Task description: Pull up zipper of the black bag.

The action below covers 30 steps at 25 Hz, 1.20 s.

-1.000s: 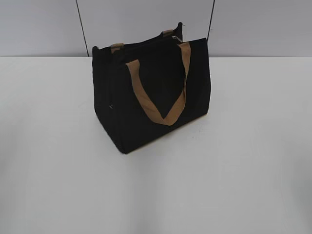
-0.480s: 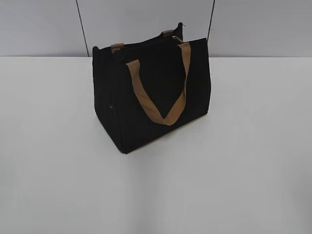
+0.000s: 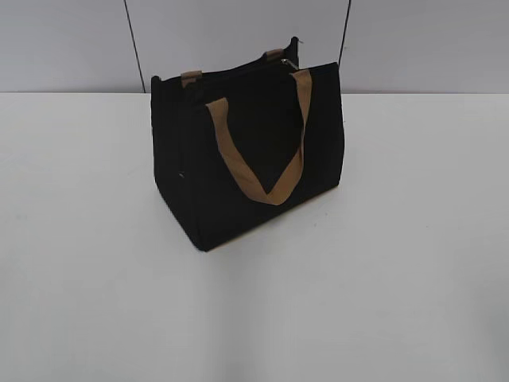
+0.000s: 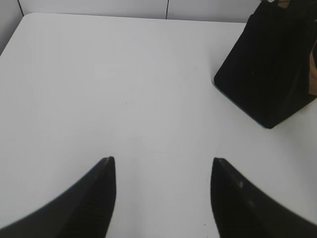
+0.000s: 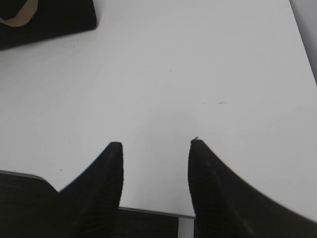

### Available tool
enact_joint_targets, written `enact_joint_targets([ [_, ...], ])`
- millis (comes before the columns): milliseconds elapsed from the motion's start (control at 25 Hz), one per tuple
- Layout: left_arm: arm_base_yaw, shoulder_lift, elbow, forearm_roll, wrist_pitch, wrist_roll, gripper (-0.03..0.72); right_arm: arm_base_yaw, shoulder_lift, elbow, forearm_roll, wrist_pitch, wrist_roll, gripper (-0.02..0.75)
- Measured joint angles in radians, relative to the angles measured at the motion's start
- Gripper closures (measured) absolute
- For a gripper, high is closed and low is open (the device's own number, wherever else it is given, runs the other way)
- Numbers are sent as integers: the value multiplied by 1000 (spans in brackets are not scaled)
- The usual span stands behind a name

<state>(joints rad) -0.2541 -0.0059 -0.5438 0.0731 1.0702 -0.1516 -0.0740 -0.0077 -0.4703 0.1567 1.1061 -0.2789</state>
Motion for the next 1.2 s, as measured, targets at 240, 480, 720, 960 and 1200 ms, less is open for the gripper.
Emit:
enact_joint_targets([
  [240, 0, 0, 0, -2, 0, 3, 230, 0, 0, 1, 0, -6, -1, 402],
  [480, 5, 0, 0, -5, 0, 3, 230, 0, 0, 1, 1, -7, -1, 402],
  [720, 126, 0, 0, -5, 0, 5, 260, 0, 0, 1, 1, -7, -1, 402],
  [960, 190, 0, 0, -5, 0, 6, 275, 0, 0, 1, 3, -7, -1, 402],
  [1200, 191, 0, 0, -5, -1, 6, 296, 0, 0, 1, 3, -7, -1, 402],
])
